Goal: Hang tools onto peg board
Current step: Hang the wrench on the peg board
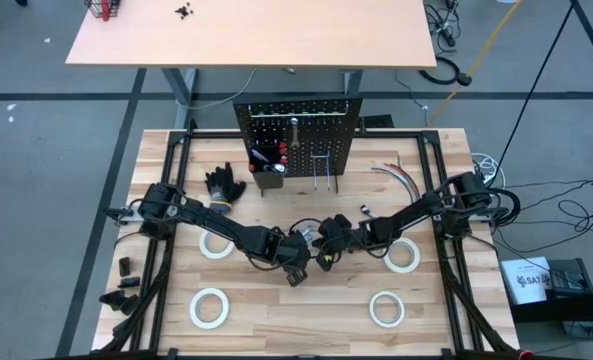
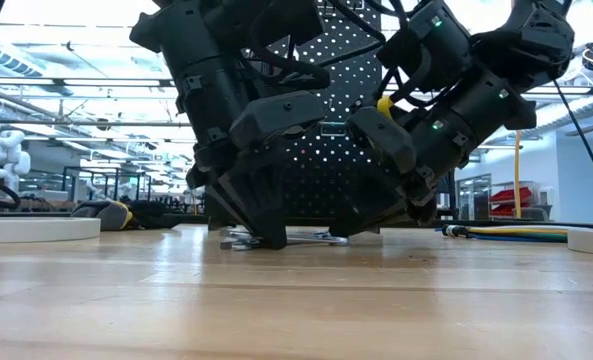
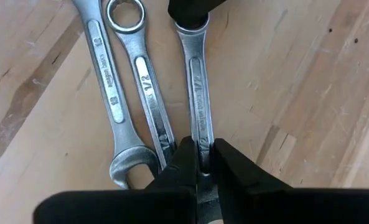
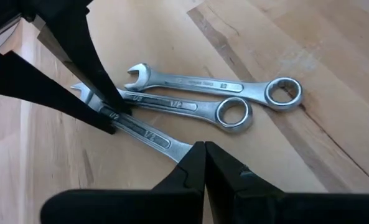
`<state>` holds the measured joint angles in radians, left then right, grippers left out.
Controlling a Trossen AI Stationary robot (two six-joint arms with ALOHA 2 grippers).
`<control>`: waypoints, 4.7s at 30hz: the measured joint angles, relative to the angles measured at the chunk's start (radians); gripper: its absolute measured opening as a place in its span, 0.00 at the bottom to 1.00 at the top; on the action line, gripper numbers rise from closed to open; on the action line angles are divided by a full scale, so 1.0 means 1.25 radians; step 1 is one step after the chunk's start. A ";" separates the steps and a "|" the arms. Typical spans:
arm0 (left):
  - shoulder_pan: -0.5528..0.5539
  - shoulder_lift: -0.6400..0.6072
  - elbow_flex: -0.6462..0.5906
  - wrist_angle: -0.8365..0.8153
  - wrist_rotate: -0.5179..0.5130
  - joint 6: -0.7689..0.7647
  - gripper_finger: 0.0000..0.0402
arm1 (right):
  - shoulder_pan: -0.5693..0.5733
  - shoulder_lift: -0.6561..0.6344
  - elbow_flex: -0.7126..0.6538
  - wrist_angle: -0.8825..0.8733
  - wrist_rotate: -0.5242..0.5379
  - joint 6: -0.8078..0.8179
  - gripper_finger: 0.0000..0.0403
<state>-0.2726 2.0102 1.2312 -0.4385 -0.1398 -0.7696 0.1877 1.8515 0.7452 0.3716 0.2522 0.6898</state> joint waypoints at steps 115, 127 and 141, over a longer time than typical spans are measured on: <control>-0.076 -0.367 -0.001 0.390 -0.653 0.356 0.05 | 0.067 -0.245 0.186 0.299 0.350 -0.118 0.37; -0.075 -0.366 -0.001 0.377 -0.655 0.365 0.05 | 0.064 -0.223 0.186 0.329 0.371 -0.136 0.16; -0.116 -0.411 0.000 0.232 -0.635 0.370 0.27 | 0.052 -0.325 0.185 0.149 0.351 -0.269 0.01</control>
<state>-0.4177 1.4959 1.2308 -0.1481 -0.9332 -0.3072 0.2532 1.4452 0.9760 0.5583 0.6915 0.3534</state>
